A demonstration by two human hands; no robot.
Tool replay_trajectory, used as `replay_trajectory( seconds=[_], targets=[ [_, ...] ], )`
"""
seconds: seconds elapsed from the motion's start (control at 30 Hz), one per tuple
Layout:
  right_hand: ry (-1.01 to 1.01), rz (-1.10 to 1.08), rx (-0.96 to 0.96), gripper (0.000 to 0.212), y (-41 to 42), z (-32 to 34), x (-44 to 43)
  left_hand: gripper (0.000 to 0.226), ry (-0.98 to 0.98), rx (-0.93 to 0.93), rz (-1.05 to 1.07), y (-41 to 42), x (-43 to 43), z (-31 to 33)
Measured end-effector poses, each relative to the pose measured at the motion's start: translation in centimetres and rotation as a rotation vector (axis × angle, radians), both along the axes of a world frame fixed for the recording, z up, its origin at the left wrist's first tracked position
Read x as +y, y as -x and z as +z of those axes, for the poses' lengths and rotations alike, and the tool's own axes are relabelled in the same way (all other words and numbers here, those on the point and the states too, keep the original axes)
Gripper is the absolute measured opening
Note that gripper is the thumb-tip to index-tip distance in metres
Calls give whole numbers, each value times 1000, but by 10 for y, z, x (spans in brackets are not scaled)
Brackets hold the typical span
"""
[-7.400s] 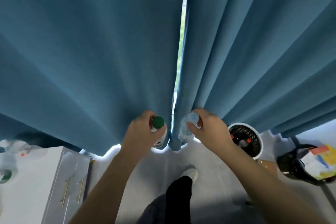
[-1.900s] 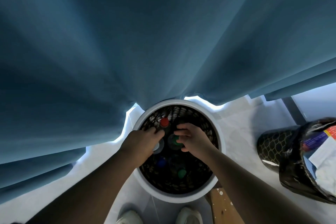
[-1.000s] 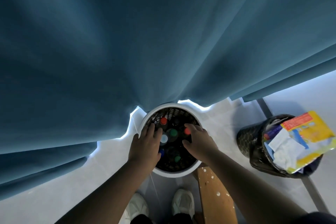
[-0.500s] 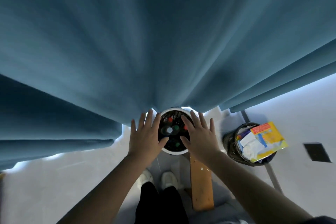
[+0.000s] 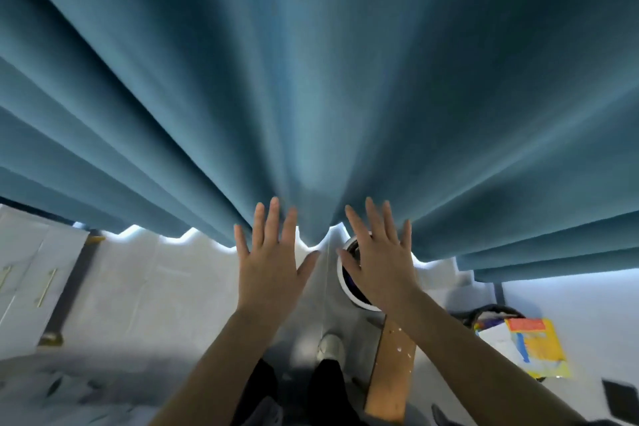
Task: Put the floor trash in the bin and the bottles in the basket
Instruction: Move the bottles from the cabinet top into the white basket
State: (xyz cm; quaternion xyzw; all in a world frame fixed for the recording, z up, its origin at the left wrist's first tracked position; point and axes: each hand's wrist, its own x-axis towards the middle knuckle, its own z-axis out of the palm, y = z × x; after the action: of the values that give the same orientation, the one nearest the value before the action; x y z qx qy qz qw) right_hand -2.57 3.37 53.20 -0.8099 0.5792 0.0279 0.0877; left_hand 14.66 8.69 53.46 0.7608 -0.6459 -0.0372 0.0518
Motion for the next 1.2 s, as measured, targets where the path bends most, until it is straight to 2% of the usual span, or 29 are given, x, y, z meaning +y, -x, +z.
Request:
replay_trajectory(
  seconds=[0.33, 0.67, 1.0, 1.2],
  targets=[
    [-46, 259, -89, 74, -188, 32, 29, 69, 14, 91, 328, -168, 72, 12],
    [-33, 389, -96, 68, -399, 45, 95, 68, 19, 68, 491, -371, 167, 26],
    [-23, 577, -114, 67, -535, 38, 120, 73, 27, 112, 700, -483, 222, 24],
    [-87, 690, -83, 66, -611, 28, 121, 71, -5, 81, 810, -549, 243, 16]
  ],
)
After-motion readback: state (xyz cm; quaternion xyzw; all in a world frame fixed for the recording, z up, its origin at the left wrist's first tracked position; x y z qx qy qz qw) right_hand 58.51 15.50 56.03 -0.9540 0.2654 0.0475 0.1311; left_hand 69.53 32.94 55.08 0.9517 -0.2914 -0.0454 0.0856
